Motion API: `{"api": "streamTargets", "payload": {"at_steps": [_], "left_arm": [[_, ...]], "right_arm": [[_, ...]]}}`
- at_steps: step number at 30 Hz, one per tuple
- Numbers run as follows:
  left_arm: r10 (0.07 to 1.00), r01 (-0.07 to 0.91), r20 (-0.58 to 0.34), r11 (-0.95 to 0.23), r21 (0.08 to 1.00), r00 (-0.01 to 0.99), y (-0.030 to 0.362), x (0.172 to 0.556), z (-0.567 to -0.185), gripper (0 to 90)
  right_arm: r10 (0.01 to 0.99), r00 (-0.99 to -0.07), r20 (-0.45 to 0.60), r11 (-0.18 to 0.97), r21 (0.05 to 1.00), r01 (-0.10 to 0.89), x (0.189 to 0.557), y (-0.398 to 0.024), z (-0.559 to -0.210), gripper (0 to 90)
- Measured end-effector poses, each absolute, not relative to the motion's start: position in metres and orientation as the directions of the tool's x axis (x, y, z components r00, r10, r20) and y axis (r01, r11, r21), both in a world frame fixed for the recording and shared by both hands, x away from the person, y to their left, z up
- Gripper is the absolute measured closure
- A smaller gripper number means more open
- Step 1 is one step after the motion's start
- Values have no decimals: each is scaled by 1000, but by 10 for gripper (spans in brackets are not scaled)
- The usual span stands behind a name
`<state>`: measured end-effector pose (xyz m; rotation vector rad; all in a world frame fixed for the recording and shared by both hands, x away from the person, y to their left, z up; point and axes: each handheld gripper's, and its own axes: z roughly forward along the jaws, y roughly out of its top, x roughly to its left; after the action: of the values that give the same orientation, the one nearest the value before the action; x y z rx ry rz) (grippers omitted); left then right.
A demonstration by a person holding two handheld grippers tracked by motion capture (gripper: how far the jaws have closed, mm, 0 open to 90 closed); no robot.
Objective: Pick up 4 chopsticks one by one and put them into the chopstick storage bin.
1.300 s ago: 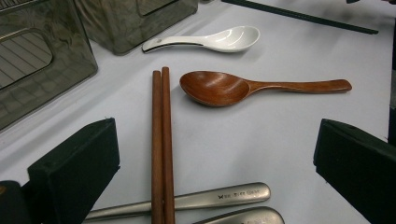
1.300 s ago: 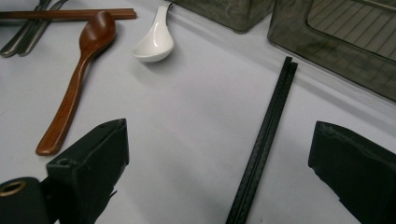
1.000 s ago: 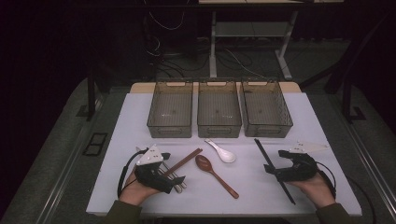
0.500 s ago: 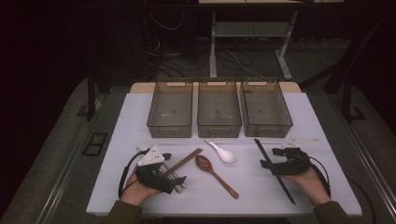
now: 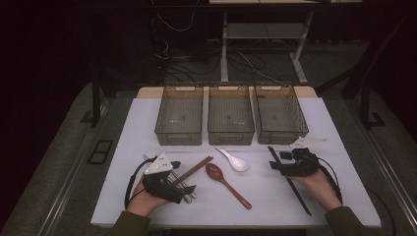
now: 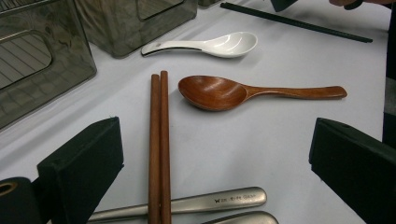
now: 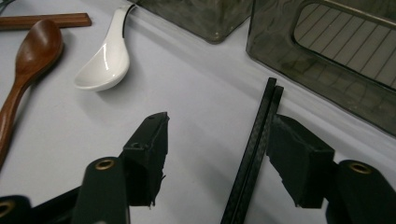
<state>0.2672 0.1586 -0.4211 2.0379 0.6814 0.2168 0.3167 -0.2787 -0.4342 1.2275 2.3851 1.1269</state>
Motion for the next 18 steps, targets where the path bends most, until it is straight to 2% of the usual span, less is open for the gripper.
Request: {"api": "streamTargets", "payload": {"at_steps": [11, 18], "left_arm": [[552, 383, -118, -393, 836, 825, 161, 267, -421, 22], [551, 386, -122, -395, 834, 826, 161, 267, -421, 25]], "right_arm": [[789, -600, 131, 350, 706, 615, 339, -276, -440, 538], [805, -588, 78, 379, 695, 611, 347, -271, -445, 608]]}}
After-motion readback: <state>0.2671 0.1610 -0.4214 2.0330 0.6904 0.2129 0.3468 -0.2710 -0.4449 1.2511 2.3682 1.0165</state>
